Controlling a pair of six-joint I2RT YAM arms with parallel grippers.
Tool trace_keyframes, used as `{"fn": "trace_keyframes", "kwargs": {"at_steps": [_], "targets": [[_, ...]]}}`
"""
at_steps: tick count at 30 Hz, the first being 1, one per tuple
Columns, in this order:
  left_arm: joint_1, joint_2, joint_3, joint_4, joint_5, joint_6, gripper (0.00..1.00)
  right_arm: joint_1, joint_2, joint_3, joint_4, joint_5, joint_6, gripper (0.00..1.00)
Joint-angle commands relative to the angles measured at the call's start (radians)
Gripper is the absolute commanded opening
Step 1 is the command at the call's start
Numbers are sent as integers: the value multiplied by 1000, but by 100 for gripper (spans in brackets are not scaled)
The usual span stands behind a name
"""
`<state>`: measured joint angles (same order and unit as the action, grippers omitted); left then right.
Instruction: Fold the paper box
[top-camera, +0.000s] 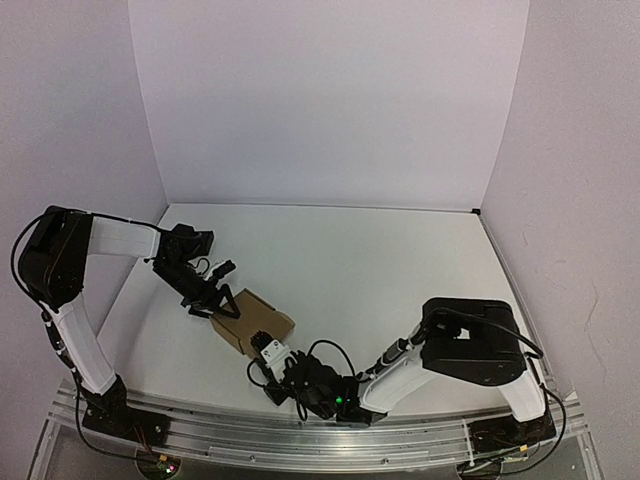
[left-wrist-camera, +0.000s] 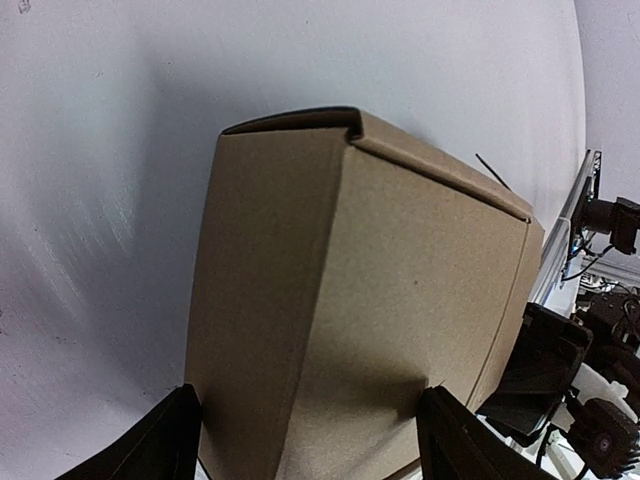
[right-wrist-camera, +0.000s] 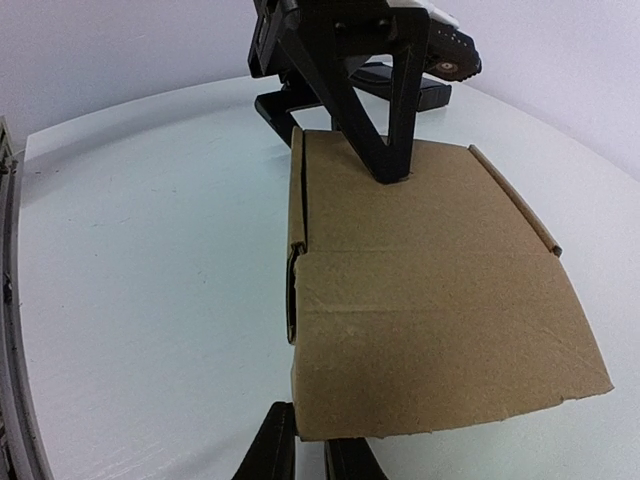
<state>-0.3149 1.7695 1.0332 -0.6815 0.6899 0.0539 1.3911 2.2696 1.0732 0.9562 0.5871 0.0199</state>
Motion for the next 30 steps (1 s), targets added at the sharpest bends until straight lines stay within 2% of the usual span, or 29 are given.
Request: {"fn": "trace_keyframes", "kwargs": {"at_steps": [1, 8, 16, 25, 30], "targets": [[-6, 13, 7, -74, 7, -38, 75, -6, 33, 66, 36, 46, -47, 13], [-12, 6, -5, -71, 35, -93, 74, -6, 55, 88, 38, 21, 47, 13], [-13, 11, -10, -54, 65, -146, 70, -3, 117, 130, 36, 14, 174, 6], [-13, 11, -13, -44, 39, -151, 69, 11, 73, 99, 36, -92, 250, 7], [-13, 9, -23, -44, 42, -152, 67, 11, 107, 132, 36, -10, 227, 5]]}}
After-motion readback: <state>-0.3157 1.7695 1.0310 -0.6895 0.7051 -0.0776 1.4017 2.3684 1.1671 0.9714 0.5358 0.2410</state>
